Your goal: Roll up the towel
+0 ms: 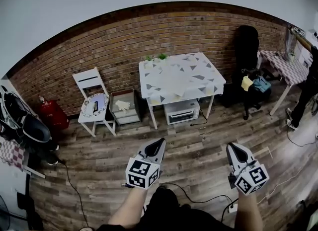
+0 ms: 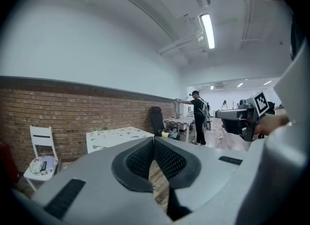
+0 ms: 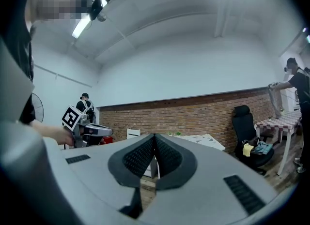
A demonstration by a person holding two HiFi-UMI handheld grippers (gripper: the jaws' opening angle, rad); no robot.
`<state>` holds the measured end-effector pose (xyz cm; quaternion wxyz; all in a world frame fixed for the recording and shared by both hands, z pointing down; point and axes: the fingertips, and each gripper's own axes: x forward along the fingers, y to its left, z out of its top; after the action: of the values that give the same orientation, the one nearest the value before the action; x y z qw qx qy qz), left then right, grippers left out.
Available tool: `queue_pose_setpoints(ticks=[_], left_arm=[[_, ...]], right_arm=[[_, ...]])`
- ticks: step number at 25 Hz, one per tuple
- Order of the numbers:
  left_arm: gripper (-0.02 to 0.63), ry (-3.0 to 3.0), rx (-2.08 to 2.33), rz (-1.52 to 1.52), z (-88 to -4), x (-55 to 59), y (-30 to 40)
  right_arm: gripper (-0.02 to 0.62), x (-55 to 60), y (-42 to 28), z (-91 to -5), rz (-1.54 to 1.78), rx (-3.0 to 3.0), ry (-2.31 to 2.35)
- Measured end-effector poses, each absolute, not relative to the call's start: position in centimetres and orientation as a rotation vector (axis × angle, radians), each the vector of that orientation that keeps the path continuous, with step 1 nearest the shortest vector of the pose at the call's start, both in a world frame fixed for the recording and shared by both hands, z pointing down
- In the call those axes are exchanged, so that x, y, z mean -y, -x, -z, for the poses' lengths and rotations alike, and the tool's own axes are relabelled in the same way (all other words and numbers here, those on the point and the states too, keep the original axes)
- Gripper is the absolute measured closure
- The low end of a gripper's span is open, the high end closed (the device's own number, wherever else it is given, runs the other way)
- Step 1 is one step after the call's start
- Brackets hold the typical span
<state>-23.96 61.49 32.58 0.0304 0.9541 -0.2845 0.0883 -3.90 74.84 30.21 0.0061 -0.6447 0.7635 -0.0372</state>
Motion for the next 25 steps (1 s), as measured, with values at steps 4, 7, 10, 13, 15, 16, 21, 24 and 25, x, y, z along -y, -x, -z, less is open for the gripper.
queue_pose_setpoints(ticks=[4,7,10,13,15,16,21,24,25], left_arm=[[0.588,-2.924,0.895,-0.27,-32.9,-60.4,24.1],[0.588,-2.911,0.888,-0.27,-33.6,-58.9,23.5],[0.588,-2.906,0.877,-0.259,-34.4,-56.5,22.4],[0.588,-2.91,0.87,-0.239,-34.7,-53.0,21.0],[0.588,-2.911,0.858,-0.229,-34.9,-50.3,19.8],[0.588,-2.911,0.85,-0.227,-34.9,-48.9,19.2],[0.588,-2.917,0.827,-0.228,-34.2,-41.9,17.1],[0.588,-2.917,0.826,-0.24,-34.1,-38.2,16.7],[0.588,-2.912,0.827,-0.244,-34.3,-36.9,16.8]], right_arm=[[0.583,-73.6,3.9,-30.8,0.161,-2.404,2.001],[0.583,-72.2,3.6,-31.3,0.185,-2.414,1.996],[0.583,-70.0,2.6,-32.0,0.203,-2.42,2.008],[0.583,-66.6,1.2,-32.4,0.208,-2.433,2.023],[0.583,-63.9,0.3,-32.2,0.208,-2.433,2.033],[0.583,-62.5,-0.1,-32.1,0.21,-2.43,2.036],[0.581,-55.2,-1.3,-31.8,0.24,-2.438,2.028],[0.581,-51.1,-1.6,-32.3,0.291,-2.436,2.028],[0.581,-49.8,-1.5,-32.5,0.304,-2.441,2.026]])
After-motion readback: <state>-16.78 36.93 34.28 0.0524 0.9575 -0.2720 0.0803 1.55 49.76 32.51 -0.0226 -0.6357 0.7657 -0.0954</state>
